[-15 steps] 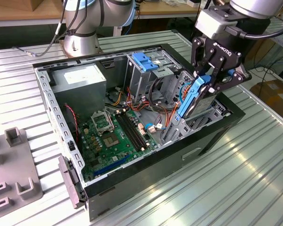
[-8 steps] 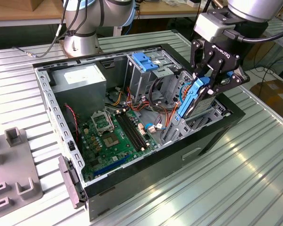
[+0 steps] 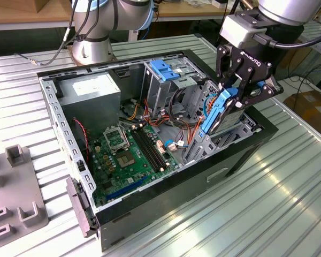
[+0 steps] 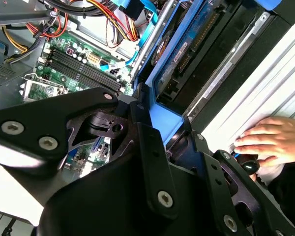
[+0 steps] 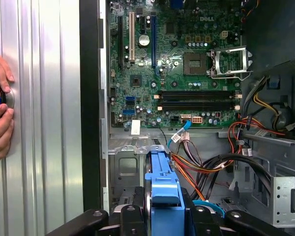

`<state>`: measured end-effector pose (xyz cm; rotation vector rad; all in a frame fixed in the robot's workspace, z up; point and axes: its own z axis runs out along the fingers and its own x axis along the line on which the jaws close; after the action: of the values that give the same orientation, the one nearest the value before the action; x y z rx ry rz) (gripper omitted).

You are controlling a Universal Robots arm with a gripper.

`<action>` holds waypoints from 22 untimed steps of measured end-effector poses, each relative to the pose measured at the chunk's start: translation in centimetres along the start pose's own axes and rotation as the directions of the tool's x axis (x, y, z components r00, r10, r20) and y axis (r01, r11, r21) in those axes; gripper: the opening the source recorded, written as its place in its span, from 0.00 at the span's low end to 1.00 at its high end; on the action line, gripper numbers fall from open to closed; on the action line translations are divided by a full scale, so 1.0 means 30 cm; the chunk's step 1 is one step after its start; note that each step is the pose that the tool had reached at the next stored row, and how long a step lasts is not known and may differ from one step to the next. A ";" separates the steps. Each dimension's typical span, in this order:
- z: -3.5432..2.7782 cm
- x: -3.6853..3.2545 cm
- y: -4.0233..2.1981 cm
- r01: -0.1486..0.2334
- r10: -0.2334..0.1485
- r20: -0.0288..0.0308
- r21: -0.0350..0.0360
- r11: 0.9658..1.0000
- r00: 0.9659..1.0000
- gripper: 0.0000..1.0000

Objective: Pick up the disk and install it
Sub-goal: 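Insert the disk into the insertion slot, then insert the first disk wire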

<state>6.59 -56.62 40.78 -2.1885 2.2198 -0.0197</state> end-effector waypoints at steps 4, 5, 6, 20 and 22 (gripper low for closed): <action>0.000 0.000 0.000 0.000 0.000 0.000 0.000 1.000 1.000 0.44; 0.000 0.000 0.000 0.000 0.000 0.000 0.000 1.000 1.000 0.44; 0.000 0.000 0.000 0.000 0.000 0.000 0.000 1.000 1.000 0.51; 0.068 0.002 -0.029 0.000 0.000 0.000 0.000 1.000 1.000 0.10; 0.068 0.002 -0.029 0.000 0.000 0.000 0.000 1.000 1.000 0.10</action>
<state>7.53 -56.67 38.76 -2.1882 2.2196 -0.0200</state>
